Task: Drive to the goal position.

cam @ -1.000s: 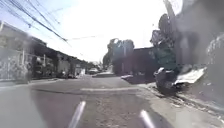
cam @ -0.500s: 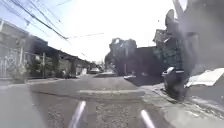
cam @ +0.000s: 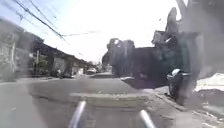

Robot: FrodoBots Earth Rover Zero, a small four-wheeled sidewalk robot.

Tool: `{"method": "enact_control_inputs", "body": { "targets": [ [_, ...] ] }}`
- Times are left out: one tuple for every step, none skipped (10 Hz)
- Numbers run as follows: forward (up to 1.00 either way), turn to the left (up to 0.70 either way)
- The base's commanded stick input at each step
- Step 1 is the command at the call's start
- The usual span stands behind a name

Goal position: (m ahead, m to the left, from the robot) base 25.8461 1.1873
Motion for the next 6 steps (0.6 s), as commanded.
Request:
{"method": "enact_control_inputs", "body": {
  "targets": [
    [0.85, 0.00],
    [0.85, 0.00],
    [0.85, 0.00],
    [0.85, 0.00],
    [0.85, 0.00],
    [0.85, 0.00]
  ]
}}
